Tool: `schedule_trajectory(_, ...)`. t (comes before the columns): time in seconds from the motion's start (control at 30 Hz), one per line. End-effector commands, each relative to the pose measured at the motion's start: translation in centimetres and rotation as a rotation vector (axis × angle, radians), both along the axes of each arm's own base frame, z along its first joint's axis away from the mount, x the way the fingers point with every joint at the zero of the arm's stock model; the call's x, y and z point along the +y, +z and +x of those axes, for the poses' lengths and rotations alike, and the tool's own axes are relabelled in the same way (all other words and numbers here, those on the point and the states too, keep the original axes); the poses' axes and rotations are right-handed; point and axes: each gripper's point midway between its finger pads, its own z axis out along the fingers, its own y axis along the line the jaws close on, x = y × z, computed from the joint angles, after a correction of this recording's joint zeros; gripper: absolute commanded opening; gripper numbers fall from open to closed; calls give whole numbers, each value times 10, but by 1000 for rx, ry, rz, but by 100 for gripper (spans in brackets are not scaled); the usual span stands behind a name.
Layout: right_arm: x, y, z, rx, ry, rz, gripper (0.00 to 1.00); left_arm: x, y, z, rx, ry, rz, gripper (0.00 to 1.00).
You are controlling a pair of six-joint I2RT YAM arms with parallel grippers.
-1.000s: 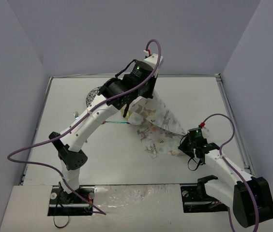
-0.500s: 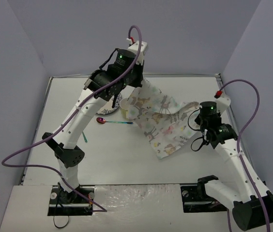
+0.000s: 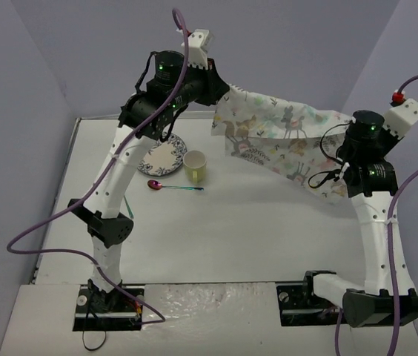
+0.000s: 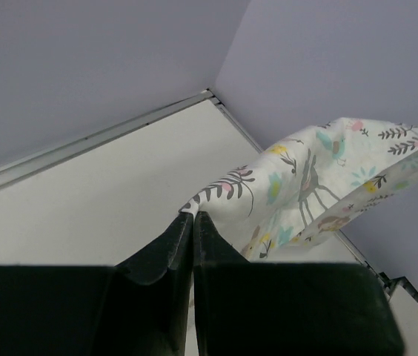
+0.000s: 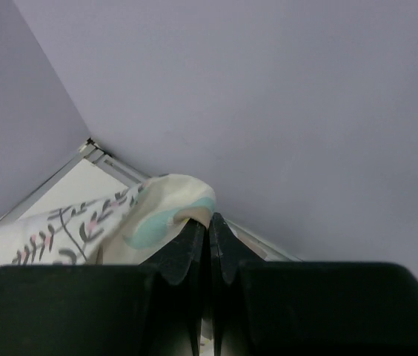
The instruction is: Set the dinner table for one person
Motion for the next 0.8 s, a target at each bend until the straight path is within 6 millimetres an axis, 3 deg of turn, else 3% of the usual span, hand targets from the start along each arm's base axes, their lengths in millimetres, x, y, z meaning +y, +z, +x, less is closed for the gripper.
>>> schedule_trajectory(0.0, 9, 21, -29, -136, 110, -42, 0, -16, 25, -32, -82, -202, -108, 0)
schedule_trajectory(0.07, 27, -1, -33, -139, 242, -13, 0, -20, -40, -27, 45, -195, -53, 0)
schedule_trajectory(0.1, 35, -12, -35, -140, 294, 3, 0, -19, -61, -28, 85, -187, -40, 0)
schedule_trajectory(0.17, 56, -41, -46, -131, 417, 55, 0, -15, -88, -34, 136, -173, -36, 0)
schedule_trajectory(0.2, 57, -43, -46, -130, 424, 58, 0, -15, -111, -35, 191, -167, -19, 0)
schedule_trajectory(0.27, 80, -71, -58, -83, 537, 146, 1, -10, -161, -52, 318, -156, 15, 0)
schedule_trajectory(0.33, 97, -84, -66, -74, 603, 228, 2, -5, -186, -63, 384, -140, 35, 0)
schedule_trajectory(0.4, 126, -90, -69, -61, 756, 286, 4, 1, -218, -76, 463, -119, 72, 0)
schedule_trajectory(0.5, 153, -100, -72, 10, 866, 401, 26, 14, -251, -94, 531, -80, 154, 0)
schedule_trajectory(0.63, 172, -113, -87, 72, 923, 513, 24, 33, -282, -126, 580, -62, 292, 0)
schedule_trajectory(0.73, 177, -122, -106, 116, 932, 555, 14, 47, -297, -151, 618, -80, 351, 0)
schedule_trajectory(0.77, 177, -124, -110, 135, 933, 557, 17, 52, -303, -161, 631, -85, 362, 0)
